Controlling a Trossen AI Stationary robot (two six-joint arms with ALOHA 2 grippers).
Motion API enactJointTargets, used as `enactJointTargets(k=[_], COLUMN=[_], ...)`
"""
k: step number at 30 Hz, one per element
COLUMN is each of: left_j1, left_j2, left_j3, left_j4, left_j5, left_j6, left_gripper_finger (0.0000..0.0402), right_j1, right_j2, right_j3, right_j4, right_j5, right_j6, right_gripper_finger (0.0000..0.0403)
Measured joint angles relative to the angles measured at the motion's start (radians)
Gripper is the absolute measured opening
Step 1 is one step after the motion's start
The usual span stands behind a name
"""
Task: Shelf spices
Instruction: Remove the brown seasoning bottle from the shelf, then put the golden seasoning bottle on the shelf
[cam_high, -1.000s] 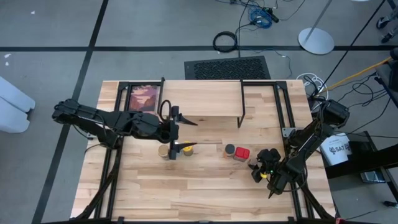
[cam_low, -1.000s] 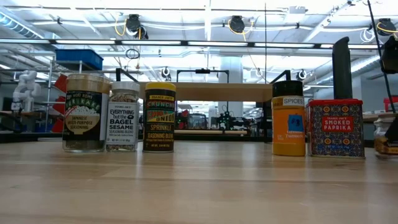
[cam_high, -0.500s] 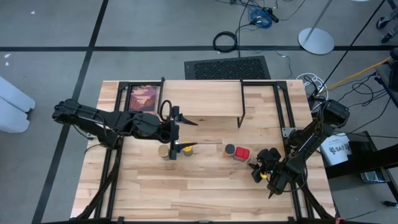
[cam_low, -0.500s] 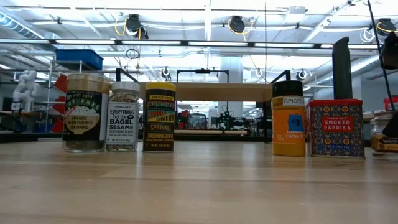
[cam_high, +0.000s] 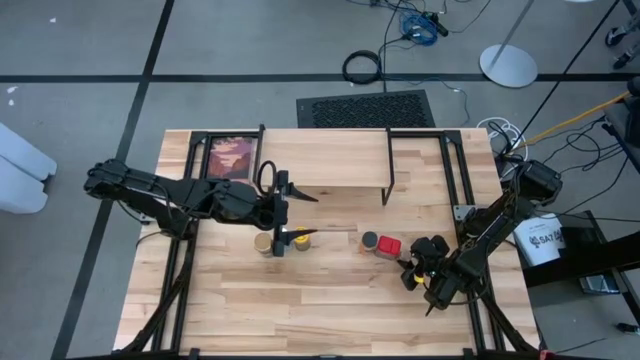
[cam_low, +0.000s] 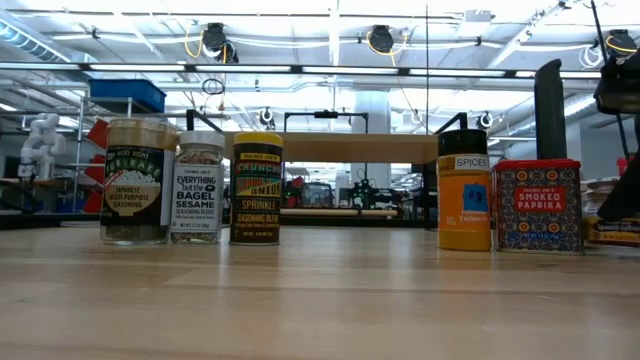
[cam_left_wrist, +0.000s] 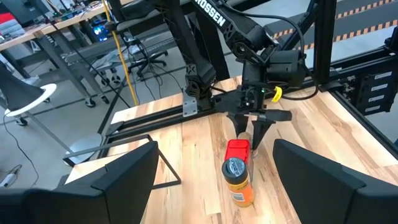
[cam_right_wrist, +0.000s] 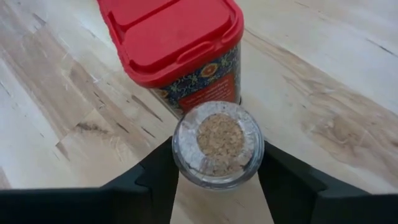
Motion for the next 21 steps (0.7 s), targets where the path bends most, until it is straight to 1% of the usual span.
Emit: enactJointTargets(k=[2,7,11,15,21], left_j1=[0.000,0.000,0.000,-0.001,-0.001], left_j2=[0.000,0.000,0.000,0.000,0.000], left_j3=[0.000,0.000,0.000,0.000,0.000], left_j4=[0.000,0.000,0.000,0.000,-0.005], left_j5=[0.000,0.000,0.000,0.000,0.000], left_j6=[0.000,-0.001,-0.002,-0.002,-0.012], left_gripper_finger=[0.0327,0.0327,0.0327,0.0327,0.0327], right_j1=[0.000,0.000,0.000,0.000,0.000], right_j2=[0.000,0.000,0.000,0.000,0.000], right_j3=[0.000,0.000,0.032,0.096,0.198], right_j4=[0.003,0.003,-0.053,-0.164,-0.278], right_j5=[-0.002,-0.001,0.003,0.004,0.006], right_j6=[0.000,0.013,0.017,0.012,-0.030], right_gripper_finger=[0.0201,0.0251,0.0282,0.0295,0.0297])
